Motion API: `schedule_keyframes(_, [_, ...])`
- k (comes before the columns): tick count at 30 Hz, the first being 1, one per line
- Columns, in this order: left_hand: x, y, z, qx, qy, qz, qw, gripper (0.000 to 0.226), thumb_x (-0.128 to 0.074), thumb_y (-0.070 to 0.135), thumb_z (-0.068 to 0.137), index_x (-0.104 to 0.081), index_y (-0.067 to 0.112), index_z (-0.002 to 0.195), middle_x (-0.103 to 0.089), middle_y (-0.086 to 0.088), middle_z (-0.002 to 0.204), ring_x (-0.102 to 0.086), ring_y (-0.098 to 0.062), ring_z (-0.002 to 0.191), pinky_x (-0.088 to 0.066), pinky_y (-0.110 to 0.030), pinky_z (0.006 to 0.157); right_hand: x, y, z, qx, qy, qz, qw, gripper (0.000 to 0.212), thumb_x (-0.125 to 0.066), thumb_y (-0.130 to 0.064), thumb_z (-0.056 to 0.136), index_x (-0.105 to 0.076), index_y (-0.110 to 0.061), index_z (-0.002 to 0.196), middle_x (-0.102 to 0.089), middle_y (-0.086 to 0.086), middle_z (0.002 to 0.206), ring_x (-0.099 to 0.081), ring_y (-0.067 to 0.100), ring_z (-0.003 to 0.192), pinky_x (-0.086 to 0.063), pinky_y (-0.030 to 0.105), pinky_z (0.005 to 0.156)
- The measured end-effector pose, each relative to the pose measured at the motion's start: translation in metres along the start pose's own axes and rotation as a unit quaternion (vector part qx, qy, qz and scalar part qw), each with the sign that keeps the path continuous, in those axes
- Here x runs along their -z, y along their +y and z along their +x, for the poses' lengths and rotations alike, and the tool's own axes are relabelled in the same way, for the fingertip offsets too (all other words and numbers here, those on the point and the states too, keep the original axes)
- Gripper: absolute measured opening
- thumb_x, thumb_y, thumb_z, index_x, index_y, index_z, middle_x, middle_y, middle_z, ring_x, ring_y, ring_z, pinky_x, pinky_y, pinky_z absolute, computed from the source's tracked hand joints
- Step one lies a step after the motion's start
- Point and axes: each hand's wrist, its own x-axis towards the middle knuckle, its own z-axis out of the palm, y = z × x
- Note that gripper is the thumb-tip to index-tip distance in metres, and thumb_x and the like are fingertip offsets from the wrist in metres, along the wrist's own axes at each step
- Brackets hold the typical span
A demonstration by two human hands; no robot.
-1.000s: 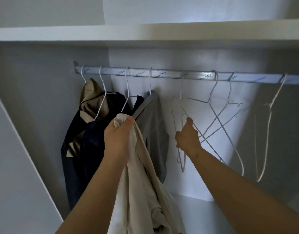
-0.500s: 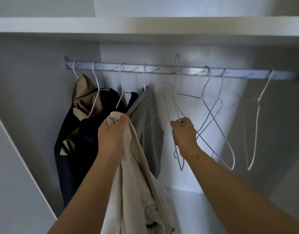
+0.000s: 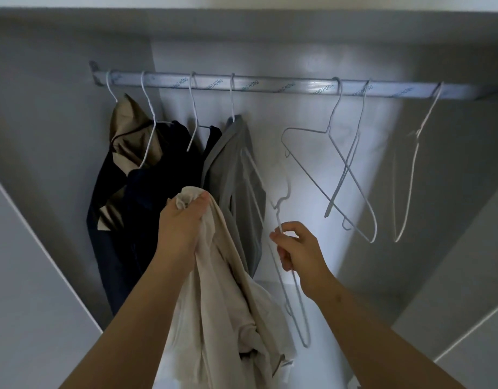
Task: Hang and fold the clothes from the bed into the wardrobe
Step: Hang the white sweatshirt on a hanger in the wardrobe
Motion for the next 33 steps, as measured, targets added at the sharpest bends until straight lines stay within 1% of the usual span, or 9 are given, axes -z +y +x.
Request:
schedule_keyframes(3, [0.003,-0.002,0.0,0.0,0.0,0.005,1.0,0.025,-0.062,0.026,0.088,-0.058,0.012,0.108,-0.063,-0.005,0.095,-0.063,-0.017,0.085,-0.049,-0.021,0.053,-0.001,0.006,-0.003,-0.044,0.021,-0.032,0.998,0.026,-0.06,-0.019,0.089,-0.047,-0.016,0.067,-0.041,-0.004,0.051,-0.036,0.003,0.031,-0.031,0.011,0.036])
schedule_keyframes(7, [0.01,-0.005,0.0,0.002,-0.002,0.01,1.0,0.012,-0.062,0.026,0.088,-0.06,0.018,0.097,-0.064,-0.003,0.091,-0.062,-0.016,0.085,-0.047,-0.024,0.062,0.001,0.013,-0.008,-0.056,0.012,-0.028,0.998,0.038,-0.061,-0.017,0.089,-0.042,-0.014,0.056,-0.042,-0.007,0.039,-0.036,0.004,0.032,-0.037,0.016,0.043])
schedule_keyframes(10, [0.015,-0.007,0.001,0.009,-0.015,0.019,1.0,0.021,-0.061,0.029,0.088,-0.06,0.016,0.104,-0.064,-0.003,0.095,-0.062,-0.016,0.089,-0.05,-0.027,0.072,-0.001,0.01,-0.007,-0.044,-0.008,-0.039,0.998,0.03,-0.058,-0.022,0.091,-0.05,-0.012,0.064,-0.052,0.0,0.049,-0.045,0.003,0.034,-0.042,0.013,0.043])
schedule_keyframes(13, [0.024,-0.01,0.005,0.006,-0.026,0.057,0.998,0.028,-0.061,0.032,0.088,-0.059,0.016,0.11,-0.065,-0.001,0.096,-0.062,-0.013,0.088,-0.049,-0.025,0.071,0.001,0.016,-0.004,-0.019,0.067,-0.029,0.997,0.038,-0.047,-0.031,0.097,-0.042,-0.016,0.062,-0.044,-0.01,0.04,-0.038,0.002,0.032,-0.033,0.01,0.036])
schedule_keyframes(15, [0.033,-0.013,0.009,0.003,-0.031,0.072,0.997,0.016,-0.061,0.033,0.088,-0.063,0.018,0.094,-0.066,-0.001,0.089,-0.064,-0.014,0.082,-0.049,-0.023,0.063,0.007,0.021,-0.003,-0.01,0.097,0.005,0.995,0.043,-0.042,-0.032,0.098,-0.038,-0.016,0.058,-0.037,-0.01,0.035,-0.034,0.002,0.029,-0.029,0.01,0.034])
schedule_keyframes(18, [0.042,-0.022,0.013,0.005,-0.021,0.078,0.997,0.013,-0.061,0.031,0.088,-0.062,0.023,0.079,-0.065,-0.001,0.079,-0.063,-0.013,0.072,-0.05,-0.022,0.059,0.011,0.028,-0.002,-0.025,0.073,0.06,0.995,0.047,-0.042,-0.03,0.098,-0.04,-0.015,0.054,-0.038,-0.007,0.036,-0.033,0.004,0.031,-0.028,0.012,0.033])
schedule_keyframes(22, [0.047,-0.039,0.021,0.044,0.004,0.082,0.996,0.015,-0.06,0.029,0.089,-0.062,0.018,0.079,-0.065,-0.005,0.078,-0.064,-0.016,0.071,-0.055,-0.026,0.063,0.007,0.035,0.004,-0.046,0.038,0.093,0.994,0.046,-0.043,-0.028,0.098,-0.041,-0.014,0.055,-0.038,-0.003,0.04,-0.032,0.005,0.032,-0.027,0.013,0.033])
schedule_keyframes(27, [0.057,-0.051,0.031,0.076,0.046,0.076,0.993,0.022,-0.061,0.026,0.089,-0.058,0.015,0.071,-0.061,-0.001,0.066,-0.061,-0.005,0.046,-0.045,-0.012,0.038,0.023,0.046,0.004,-0.059,0.058,0.178,0.98,0.05,-0.045,-0.025,0.098,-0.038,-0.015,0.049,-0.031,-0.002,0.036,-0.028,0.008,0.028,-0.026,0.016,0.033])
schedule_keyframes(33, [0.061,-0.052,0.045,0.097,0.072,0.067,0.99,0.019,-0.062,0.026,0.089,-0.058,0.015,0.074,-0.061,-0.002,0.072,-0.059,-0.011,0.062,-0.046,-0.012,0.041,0.041,0.056,0.009,-0.116,-0.074,0.26,0.956,0.063,-0.037,-0.026,0.099,-0.041,-0.019,0.037,-0.031,-0.001,0.031,-0.025,0.009,0.024,-0.028,0.015,0.031])
